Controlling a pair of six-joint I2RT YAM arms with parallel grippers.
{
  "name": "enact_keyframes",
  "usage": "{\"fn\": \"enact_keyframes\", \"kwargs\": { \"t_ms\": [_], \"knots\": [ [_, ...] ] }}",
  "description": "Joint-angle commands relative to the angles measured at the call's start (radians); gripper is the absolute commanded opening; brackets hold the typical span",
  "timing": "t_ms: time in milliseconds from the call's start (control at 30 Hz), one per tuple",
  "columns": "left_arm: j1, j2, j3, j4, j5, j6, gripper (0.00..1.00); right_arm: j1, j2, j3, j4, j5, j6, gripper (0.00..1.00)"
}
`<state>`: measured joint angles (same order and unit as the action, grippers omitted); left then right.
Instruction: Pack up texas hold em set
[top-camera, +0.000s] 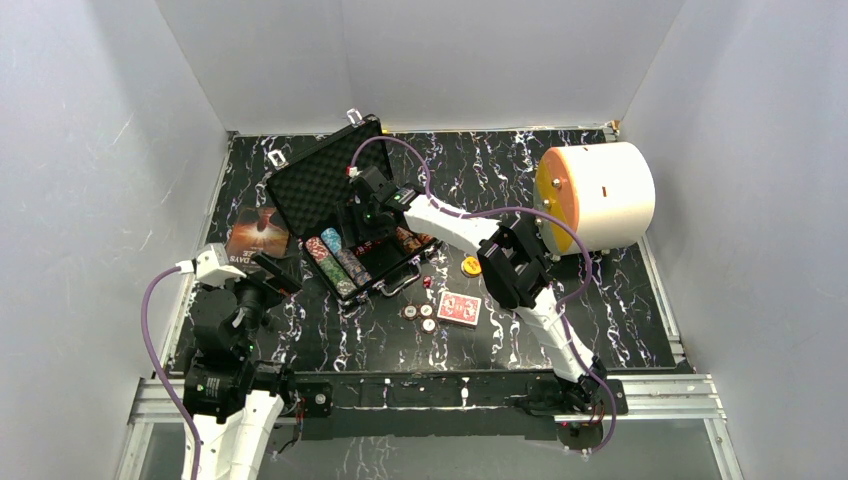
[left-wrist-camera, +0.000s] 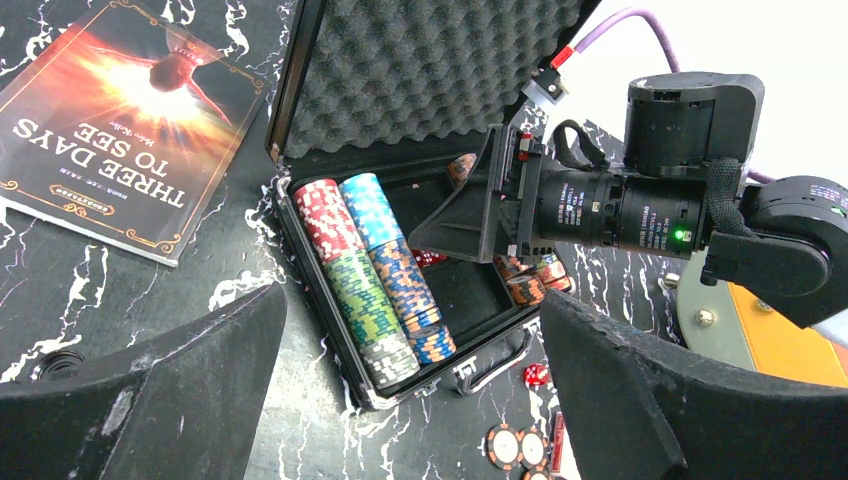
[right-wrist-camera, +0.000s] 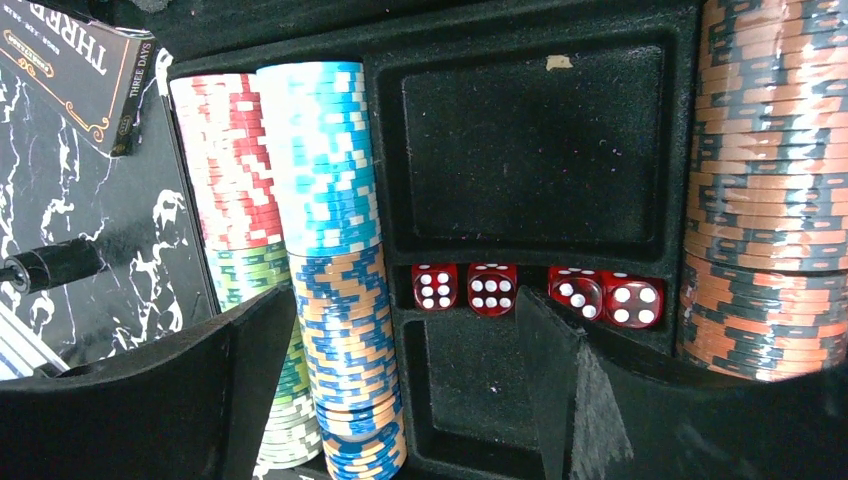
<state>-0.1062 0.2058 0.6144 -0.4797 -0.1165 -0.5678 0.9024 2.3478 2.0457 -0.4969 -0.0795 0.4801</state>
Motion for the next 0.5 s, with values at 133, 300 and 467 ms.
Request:
{"fn": "enact_keyframes", "kwargs": {
  "t_ms": [133,300,467],
  "knots": [
    [0.007,0.001,0.001,0.012,-0.011,0.014,0.98,-0.012,-0.017,-0.027,0.054,-0.045,0.026,0.90],
    [0.007,0.003,0.001,0.012,-0.010,0.015,0.98,-0.020,-0.017,-0.036,0.060,-0.041,0.031,0.92],
    [0.007,0.003,0.002,0.012,-0.012,0.015,0.98,-0.022,-0.022,-0.039,0.069,-0.048,0.029,0.94]
  ]
}}
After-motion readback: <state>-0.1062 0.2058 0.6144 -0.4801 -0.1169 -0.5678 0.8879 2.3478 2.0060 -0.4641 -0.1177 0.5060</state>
